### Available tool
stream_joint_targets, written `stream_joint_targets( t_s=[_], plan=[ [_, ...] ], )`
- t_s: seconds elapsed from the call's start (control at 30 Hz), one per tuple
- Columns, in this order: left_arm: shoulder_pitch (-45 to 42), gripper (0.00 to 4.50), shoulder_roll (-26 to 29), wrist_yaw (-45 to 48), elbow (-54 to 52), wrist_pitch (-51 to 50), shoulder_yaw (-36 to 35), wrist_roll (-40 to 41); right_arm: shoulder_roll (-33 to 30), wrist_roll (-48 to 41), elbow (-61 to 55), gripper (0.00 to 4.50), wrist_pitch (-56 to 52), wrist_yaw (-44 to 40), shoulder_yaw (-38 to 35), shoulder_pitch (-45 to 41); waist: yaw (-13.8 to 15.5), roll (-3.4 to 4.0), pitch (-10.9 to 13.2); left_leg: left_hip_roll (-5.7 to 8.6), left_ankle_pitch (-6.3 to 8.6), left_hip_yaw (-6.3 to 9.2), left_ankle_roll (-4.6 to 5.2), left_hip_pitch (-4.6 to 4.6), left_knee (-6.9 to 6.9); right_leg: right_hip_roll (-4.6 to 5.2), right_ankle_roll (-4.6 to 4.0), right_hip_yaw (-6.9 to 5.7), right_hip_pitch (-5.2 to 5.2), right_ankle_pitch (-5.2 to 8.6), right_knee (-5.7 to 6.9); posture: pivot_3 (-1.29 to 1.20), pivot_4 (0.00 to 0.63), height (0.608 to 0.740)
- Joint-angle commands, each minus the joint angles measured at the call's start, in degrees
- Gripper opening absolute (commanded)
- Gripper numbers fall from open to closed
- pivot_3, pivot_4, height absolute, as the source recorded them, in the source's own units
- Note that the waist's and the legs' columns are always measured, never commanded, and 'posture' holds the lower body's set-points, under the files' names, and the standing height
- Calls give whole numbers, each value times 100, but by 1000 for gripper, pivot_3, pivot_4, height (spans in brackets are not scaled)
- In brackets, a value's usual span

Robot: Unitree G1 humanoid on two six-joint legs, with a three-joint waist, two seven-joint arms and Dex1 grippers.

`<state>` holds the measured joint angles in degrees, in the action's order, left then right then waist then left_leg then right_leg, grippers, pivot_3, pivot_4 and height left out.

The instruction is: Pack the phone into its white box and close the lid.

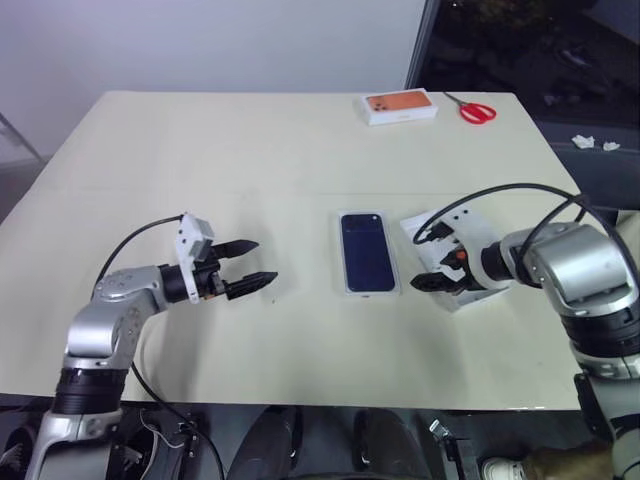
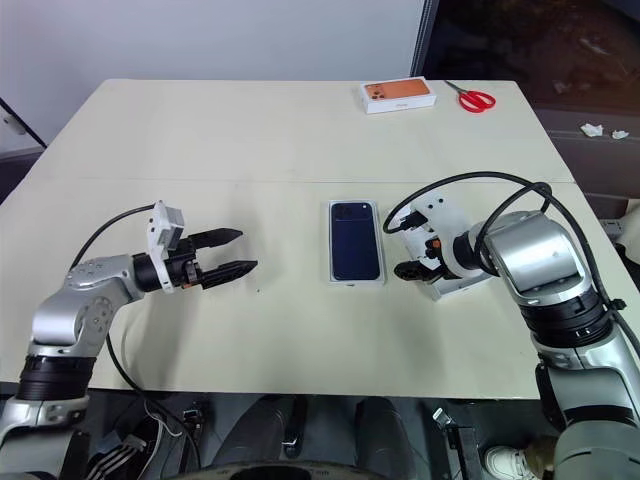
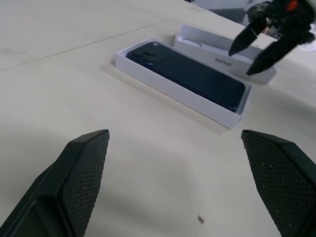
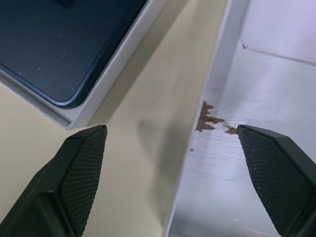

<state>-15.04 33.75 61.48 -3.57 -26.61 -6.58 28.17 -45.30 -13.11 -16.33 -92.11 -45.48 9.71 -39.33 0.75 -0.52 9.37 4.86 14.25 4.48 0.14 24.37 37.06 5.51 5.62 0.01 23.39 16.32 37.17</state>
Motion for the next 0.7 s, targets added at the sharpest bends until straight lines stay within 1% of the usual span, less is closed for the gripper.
stream_joint_targets(
  t_s=[0.03,0.13,0.23,0.27,0.33,0.4,0.43,0.47,0.53,0.57,0.7],
  plan=[
    [39,4500,14,-86,-269,123,-183,169,107,-261,-43,4395,-39,479,-274,-106,-2,0,0,0,0,0,1,0,2,0,-1,0,-2,-1,0,0,150,740],
    [97,4500,-73,-213,-331,51,-198,247,79,-299,-130,4395,-39,877,-123,-42,-11,0,0,0,0,0,2,0,3,0,-1,0,0,-2,2,0,150,740],
    [166,4500,-91,-304,-427,-20,-163,303,149,-545,-51,4395,-39,1110,-310,32,-15,0,0,-2,-1,0,1,0,1,-3,-1,-1,2,-2,3,0,150,740],
    [184,4500,-92,-331,-450,-38,-160,326,174,-615,-36,4166,-39,1189,-361,67,-15,0,0,-2,-1,0,1,0,0,-4,-1,-1,2,-2,3,0,150,740],
    [202,4500,-85,-369,-477,-54,-158,364,197,-732,-51,3495,-39,1359,-415,123,-20,0,0,-1,-1,-1,2,0,1,-3,-1,-1,1,-2,3,0,150,740],
    [201,4500,-75,-389,-474,-43,-160,380,233,-879,-75,2547,-39,1521,-487,195,-20,0,0,-1,-1,-1,2,0,3,-4,-1,-1,0,-2,4,0,150,740],
    [202,4500,-70,-395,-475,-39,-159,385,239,-956,-80,1941,-39,1595,-513,214,-18,0,0,-1,-2,-1,2,-1,3,-4,-1,-1,-1,-2,5,0,150,740],
    [162,4500,-64,-404,-457,-57,-169,404,257,-1050,-150,1552,-39,1672,-516,290,-19,0,0,-1,-2,0,2,-1,3,-4,-1,-1,0,-2,7,0,150,740],
    [105,4500,-56,-419,-431,-67,-179,428,285,-1219,-250,440,-39,1836,-519,411,-19,0,0,-2,-2,0,2,-2,3,-4,-1,-2,-1,-2,7,0,150,740],
    [68,4500,-55,-425,-412,-80,-180,447,303,-1253,-289,53,-39,1935,-501,528,-18,0,0,-2,-2,0,2,-1,3,-4,-1,-2,0,-2,7,0,150,740],
    [-27,4500,-78,-491,-386,-155,-199,545,382,-1332,-292,53,-39,2263,-533,707,-17,-3,-2,-2,-2,0,2,-5,6,-4,-1,-3,-7,-2,7,0,150,740]
  ],
)
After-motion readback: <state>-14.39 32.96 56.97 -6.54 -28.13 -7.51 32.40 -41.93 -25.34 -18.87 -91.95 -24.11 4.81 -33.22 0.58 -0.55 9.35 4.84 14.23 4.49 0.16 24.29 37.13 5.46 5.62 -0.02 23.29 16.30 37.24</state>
